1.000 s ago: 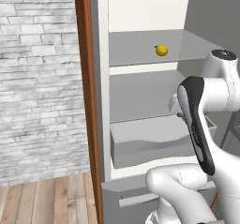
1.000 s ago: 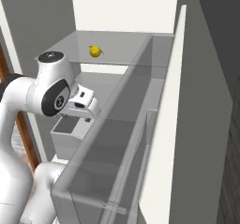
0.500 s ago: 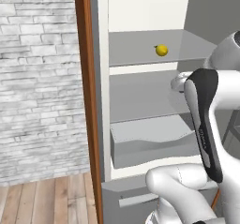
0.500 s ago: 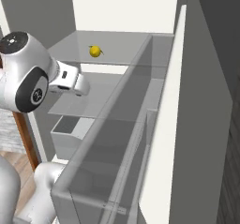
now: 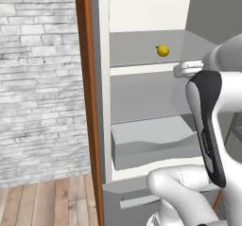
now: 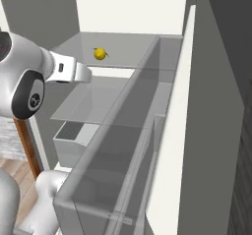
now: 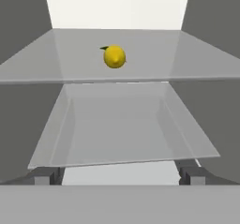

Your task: Retrieve a lemon from the fridge and place it on the cutting board with the fish.

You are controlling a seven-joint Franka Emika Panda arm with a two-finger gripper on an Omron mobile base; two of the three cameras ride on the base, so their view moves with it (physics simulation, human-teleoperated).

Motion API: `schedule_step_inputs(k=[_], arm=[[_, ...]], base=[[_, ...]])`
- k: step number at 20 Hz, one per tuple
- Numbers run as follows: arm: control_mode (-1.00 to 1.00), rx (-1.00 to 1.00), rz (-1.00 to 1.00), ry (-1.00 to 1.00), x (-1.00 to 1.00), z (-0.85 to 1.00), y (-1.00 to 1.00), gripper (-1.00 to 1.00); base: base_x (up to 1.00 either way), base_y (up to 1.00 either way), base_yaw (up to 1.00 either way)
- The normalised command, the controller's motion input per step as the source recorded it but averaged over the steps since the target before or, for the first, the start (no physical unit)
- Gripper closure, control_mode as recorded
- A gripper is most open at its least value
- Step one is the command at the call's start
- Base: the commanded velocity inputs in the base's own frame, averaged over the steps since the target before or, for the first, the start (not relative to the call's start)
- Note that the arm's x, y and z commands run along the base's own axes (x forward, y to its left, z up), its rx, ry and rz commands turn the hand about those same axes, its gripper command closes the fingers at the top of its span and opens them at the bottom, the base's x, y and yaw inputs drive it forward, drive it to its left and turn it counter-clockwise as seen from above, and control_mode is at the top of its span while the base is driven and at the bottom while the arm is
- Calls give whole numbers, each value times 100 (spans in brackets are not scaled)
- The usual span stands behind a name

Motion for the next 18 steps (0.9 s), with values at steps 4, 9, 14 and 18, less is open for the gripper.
schedule_step_inputs(k=[4, 9, 14, 18], arm=[[-100, 0, 0, -6, 14, 57, 0, -100], [-100, 0, -2, 6, 33, 6, -2, -100], [-100, 9, 0, -2, 54, 0, 0, -100], [-100, 4, 0, -1, 53, 0, 0, -100]], base=[[0, 0, 0], [0, 0, 0], [0, 0, 0], [0, 0, 0]])
